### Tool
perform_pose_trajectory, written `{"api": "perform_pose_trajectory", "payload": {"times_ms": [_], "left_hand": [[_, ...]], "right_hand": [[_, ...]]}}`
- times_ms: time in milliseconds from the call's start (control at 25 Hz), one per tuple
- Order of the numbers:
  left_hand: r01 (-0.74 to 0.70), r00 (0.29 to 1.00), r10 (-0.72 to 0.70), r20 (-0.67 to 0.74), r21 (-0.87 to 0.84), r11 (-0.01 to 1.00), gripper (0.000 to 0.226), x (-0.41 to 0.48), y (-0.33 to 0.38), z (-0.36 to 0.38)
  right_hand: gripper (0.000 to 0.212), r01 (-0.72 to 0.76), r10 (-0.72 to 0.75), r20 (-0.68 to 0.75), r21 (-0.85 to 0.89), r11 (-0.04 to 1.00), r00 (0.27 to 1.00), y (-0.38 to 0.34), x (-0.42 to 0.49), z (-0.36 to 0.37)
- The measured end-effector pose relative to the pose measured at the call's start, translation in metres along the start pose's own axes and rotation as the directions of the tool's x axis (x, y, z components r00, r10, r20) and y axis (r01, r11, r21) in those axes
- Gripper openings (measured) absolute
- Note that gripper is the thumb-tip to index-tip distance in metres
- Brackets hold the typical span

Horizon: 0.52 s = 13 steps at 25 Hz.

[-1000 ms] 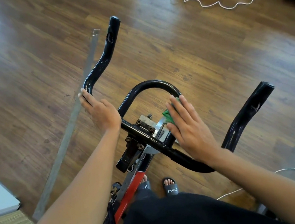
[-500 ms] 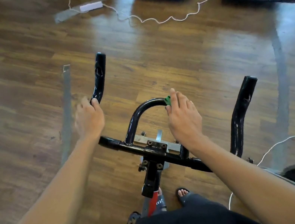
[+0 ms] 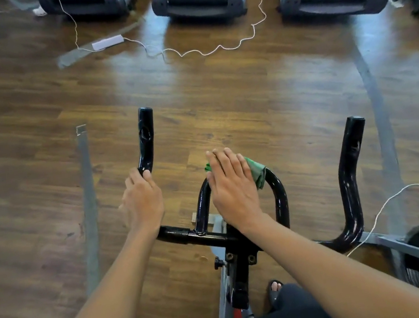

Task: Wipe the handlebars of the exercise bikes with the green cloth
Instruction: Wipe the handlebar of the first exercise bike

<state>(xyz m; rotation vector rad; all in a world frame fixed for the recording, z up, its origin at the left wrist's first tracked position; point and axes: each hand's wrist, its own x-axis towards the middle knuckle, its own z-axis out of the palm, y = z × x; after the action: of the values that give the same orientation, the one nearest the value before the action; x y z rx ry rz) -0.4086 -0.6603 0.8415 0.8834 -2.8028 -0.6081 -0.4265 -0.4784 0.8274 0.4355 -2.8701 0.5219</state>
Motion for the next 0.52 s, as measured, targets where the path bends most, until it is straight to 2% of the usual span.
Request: {"api": "perform_pose_trajectory", "payload": {"times_ms": [80, 200, 280, 400, 440, 520], "left_hand": [[0.011, 1.0, -0.011, 0.007, -0.003, 1.0, 0.044, 0.001, -0.001, 0.001], [0.003, 1.0, -0.003, 0.002, -0.027, 1.0, 0.046, 0.0, -0.002, 0.001], [0.009, 1.0, -0.009, 0.013, -0.027, 1.0, 0.046, 0.0, -0.002, -0.001], [0.011, 1.0, -0.01, 0.024, -0.037, 0.999, 0.044, -0.002, 0.0, -0.003], [0.008, 1.0, -0.007, 0.024, -0.041, 0.999, 0.044, -0.002, 0.0, -0.003], [0.004, 1.0, -0.003, 0.021, -0.041, 0.999, 0.044, -0.002, -0.001, -0.003]], "right_hand": [[0.047, 0.0, 0.0, -0.002, 0.046, 0.999, 1.0, 0.005, 0.002, -0.004], [0.038, -0.09, 0.085, -0.09, -0.058, 0.994, 0.992, 0.003, 0.003, -0.003], [0.038, -0.169, 0.16, -0.111, -0.067, 0.983, 0.981, -0.007, 0.003, 0.003], [0.045, -0.22, 0.222, -0.079, 0.041, 0.975, 0.972, -0.016, 0.002, 0.009], [0.044, -0.182, 0.187, -0.048, 0.088, 0.979, 0.981, -0.018, 0.001, 0.01], [0.044, -0.01, 0.009, 0.01, 0.147, 0.989, 1.0, -0.021, -0.005, 0.01]]}}
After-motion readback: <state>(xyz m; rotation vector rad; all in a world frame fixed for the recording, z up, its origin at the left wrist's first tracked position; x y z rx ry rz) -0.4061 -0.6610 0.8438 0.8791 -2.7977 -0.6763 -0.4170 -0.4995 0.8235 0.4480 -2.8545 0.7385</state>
